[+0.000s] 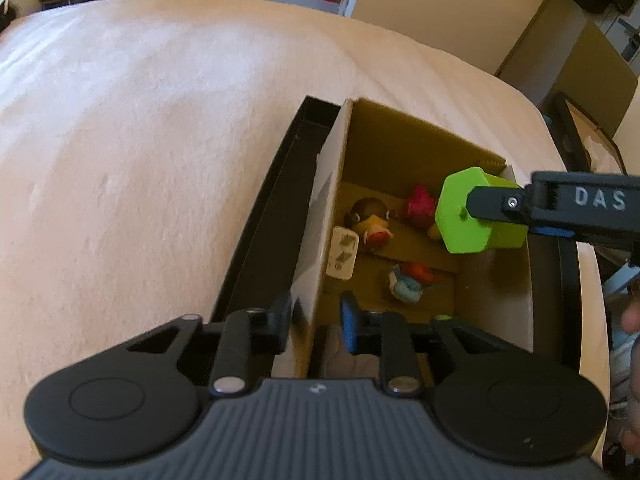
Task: Organize rigid objects
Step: 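Carry the lime-green cube into the box and release it with the right gripper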
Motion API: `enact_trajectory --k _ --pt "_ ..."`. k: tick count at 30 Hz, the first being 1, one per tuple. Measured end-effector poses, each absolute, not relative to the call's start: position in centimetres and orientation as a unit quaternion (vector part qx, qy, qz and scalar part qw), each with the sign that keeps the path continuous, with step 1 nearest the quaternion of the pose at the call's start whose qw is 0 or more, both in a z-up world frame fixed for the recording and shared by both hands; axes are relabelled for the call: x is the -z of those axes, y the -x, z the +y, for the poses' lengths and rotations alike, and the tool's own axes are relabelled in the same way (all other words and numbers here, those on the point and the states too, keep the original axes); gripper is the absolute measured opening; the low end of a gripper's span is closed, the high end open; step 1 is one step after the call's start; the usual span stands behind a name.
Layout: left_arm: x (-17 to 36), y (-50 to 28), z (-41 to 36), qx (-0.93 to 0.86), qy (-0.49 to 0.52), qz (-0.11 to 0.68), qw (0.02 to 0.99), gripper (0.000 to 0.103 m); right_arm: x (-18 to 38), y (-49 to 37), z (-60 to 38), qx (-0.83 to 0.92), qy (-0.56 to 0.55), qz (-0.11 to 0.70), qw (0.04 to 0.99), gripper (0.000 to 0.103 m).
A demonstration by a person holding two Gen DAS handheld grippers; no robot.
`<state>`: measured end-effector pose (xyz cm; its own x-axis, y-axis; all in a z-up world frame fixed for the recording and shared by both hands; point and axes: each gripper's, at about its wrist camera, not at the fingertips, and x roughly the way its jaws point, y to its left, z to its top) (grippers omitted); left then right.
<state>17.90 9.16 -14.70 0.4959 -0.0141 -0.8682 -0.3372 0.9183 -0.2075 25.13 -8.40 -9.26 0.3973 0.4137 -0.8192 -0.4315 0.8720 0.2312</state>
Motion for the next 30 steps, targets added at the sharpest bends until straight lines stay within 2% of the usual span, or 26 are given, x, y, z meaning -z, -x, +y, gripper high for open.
enact_trajectory --k 4,30 --pt "14.8 -17.7 9.6 -0.096 0.181 0.491 0.847 0.014 10.0 -25.3 -7.9 -0.241 0.004 0.498 0.833 0.051" --pt "14.8 -17.9 9.8 -0.092 0.183 0.495 0.844 0.013 6.2 -23.0 -11.6 -0.226 0.002 0.476 0.850 0.055"
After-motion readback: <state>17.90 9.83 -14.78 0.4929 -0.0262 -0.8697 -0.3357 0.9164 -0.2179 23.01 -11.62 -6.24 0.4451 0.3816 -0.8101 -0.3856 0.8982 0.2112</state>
